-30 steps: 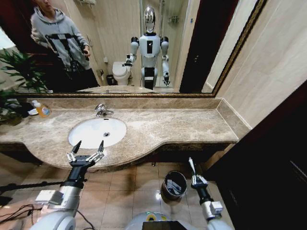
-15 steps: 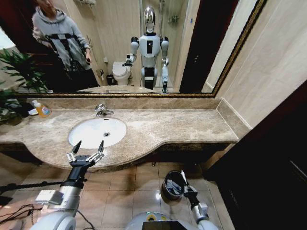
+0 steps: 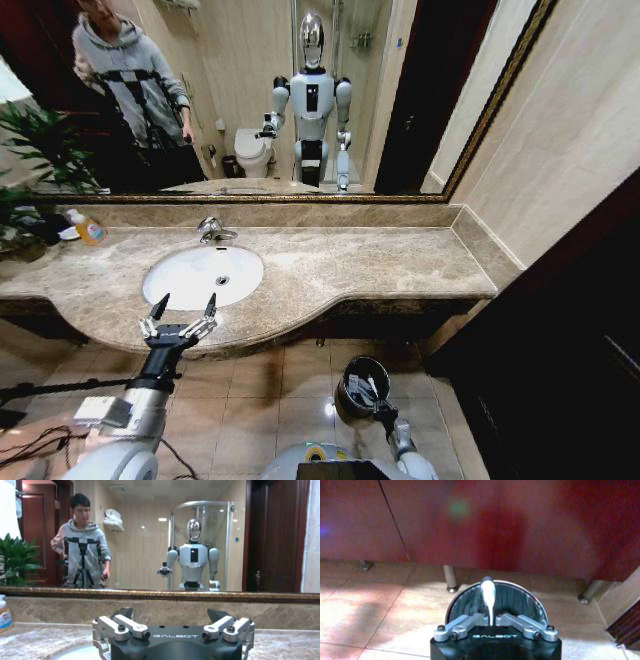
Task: Pick up the trash from the sink and place it in the trash bin.
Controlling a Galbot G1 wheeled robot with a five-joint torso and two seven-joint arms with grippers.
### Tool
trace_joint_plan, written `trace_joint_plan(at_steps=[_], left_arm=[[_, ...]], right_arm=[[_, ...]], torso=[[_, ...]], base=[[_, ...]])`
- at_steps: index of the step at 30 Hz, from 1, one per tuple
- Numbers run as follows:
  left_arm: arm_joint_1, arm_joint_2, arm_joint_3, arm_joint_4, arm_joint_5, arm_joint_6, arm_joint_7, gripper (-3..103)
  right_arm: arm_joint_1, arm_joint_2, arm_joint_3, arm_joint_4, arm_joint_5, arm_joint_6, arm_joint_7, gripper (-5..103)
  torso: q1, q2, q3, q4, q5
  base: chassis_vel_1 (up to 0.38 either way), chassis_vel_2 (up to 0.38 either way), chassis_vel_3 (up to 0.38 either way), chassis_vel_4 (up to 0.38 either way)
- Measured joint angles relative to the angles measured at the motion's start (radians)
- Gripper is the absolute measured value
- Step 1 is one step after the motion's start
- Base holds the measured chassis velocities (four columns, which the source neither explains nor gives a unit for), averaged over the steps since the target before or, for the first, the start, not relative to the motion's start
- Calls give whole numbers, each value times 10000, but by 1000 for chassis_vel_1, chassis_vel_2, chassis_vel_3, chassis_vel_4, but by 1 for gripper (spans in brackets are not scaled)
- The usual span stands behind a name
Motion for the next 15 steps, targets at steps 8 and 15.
trace_joint_plan(at_steps=[8,15], left_arm=[[0,0,0,0,0,0,0,100],[0,0,0,0,1,0,0,100]], right_arm=[[861,90,-79,-1192,-73,-1,-118,2],[1144,70,-85,-1622,-95,3,-135,2]], torso=[[0,0,0,0,0],[0,0,0,0,0]], base=[[0,0,0,0],[0,0,0,0]])
